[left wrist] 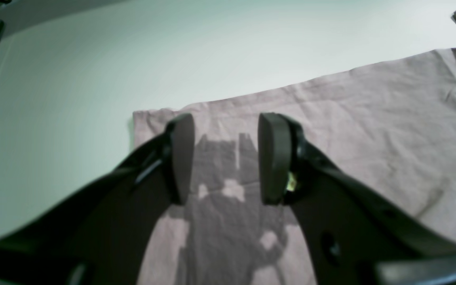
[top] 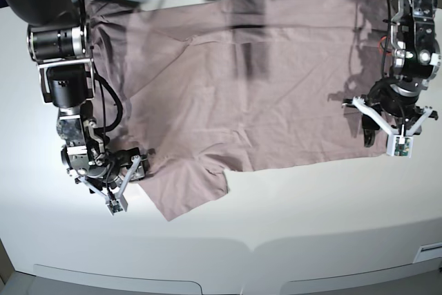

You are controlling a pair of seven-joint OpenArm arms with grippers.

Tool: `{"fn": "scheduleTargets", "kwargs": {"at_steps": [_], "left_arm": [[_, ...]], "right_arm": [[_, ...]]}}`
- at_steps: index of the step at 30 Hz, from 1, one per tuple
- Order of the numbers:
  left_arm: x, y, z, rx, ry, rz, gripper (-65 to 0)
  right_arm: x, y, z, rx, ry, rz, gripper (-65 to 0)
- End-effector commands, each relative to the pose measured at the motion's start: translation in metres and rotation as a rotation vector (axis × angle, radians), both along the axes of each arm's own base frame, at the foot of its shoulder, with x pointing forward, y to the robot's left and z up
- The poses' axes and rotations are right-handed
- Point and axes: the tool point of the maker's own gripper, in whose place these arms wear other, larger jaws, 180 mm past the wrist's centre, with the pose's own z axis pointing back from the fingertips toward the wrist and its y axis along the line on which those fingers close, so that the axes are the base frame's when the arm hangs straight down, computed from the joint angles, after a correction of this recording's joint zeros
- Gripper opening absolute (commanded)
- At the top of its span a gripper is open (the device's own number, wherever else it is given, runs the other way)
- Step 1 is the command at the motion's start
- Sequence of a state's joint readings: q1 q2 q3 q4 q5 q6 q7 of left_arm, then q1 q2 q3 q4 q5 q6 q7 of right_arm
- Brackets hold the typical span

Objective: Fold the T-shirt properly
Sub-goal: 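Release the edge and move both grippers to the shirt's hem corners, then lower both grippers and pinch the hem corners of the shirt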

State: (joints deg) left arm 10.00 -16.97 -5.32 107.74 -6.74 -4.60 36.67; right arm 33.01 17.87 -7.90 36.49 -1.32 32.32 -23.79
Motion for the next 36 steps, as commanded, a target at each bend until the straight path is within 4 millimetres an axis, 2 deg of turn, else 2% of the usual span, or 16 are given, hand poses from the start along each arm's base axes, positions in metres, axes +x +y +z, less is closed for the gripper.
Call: {"fn": "scheduleTargets", "kwargs": {"at_steps": [1,4,11,17,18,22,24,28,32,36], "left_arm": [[0.006,0.003,0.014,0.010,-0.047,0.000,-38.8],[0.006,0.003,0.014,0.010,-0.047,0.000,-38.8],[0.009,0.010,0.018,0.084,-0.080,0.004,-38.8],[0.008,0.016,0.004,0.095,-0.047,0.015,-38.8],[0.008,0.016,0.002,0.095,-0.040,0.017,-38.8],[0.008,0.016,0.003,0.095,-0.041,0.017,-38.8],[0.008,0.016,0.003,0.095,-0.041,0.017,-38.8],[0.008,0.016,0.003,0.095,-0.042,0.017,-38.8],[0.008,0.017,0.002,0.096,-0.041,0.017,-38.8],[0.008,0.016,0.003,0.095,-0.042,0.017,-38.8]], "right_arm": [[-0.008,-0.008,-0.004,-0.046,0.064,0.005,-24.4],[-0.017,-0.014,-0.009,-0.071,0.124,-0.007,-32.3],[-0.021,-0.020,-0.010,-0.087,0.144,-0.014,-65.0],[-0.021,-0.032,-0.007,-0.106,0.138,-0.043,-65.0],[-0.020,-0.035,-0.006,-0.110,0.135,-0.045,-63.4],[-0.017,-0.045,0.002,-0.123,0.116,-0.052,-41.0],[-0.015,-0.047,0.006,-0.097,0.102,-0.068,-35.4],[-0.007,-0.051,0.018,-0.050,0.049,-0.088,-35.0],[-0.004,-0.056,0.029,-0.078,0.050,-0.084,-35.0],[0.006,-0.041,0.051,-0.045,0.016,-0.069,-35.0]]}}
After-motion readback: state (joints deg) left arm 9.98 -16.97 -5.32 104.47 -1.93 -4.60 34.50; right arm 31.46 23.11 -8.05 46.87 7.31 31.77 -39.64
